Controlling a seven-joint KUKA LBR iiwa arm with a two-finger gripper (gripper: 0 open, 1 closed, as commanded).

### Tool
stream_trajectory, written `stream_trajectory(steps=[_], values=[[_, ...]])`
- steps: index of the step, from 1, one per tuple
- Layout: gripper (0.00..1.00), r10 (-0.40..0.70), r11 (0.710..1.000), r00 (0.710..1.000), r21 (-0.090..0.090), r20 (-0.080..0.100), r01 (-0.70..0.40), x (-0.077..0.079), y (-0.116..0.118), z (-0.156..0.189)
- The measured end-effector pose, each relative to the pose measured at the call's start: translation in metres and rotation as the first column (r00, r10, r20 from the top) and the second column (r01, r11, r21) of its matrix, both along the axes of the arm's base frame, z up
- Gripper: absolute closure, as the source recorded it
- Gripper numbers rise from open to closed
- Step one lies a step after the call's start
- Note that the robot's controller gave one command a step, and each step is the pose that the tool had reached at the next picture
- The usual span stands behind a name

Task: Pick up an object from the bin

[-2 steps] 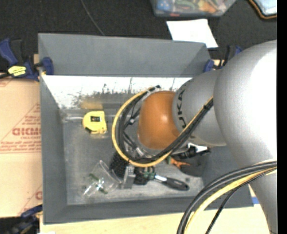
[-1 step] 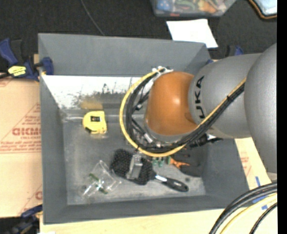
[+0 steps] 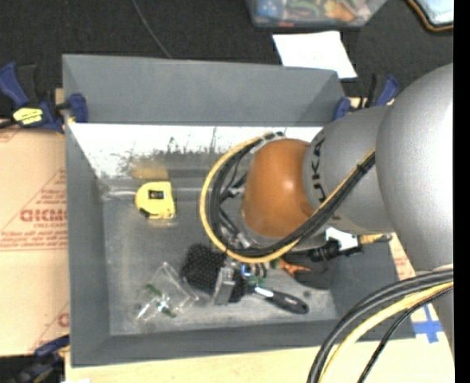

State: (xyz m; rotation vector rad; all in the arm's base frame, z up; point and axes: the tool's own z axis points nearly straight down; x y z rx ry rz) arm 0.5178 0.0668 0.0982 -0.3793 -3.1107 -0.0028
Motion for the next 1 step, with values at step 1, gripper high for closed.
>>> stream_trajectory(steps=[1], values=[[0.0,-0.137,0.991,0.99,0.007,0.023,0.137,0.017,-0.0018,-0.0278]])
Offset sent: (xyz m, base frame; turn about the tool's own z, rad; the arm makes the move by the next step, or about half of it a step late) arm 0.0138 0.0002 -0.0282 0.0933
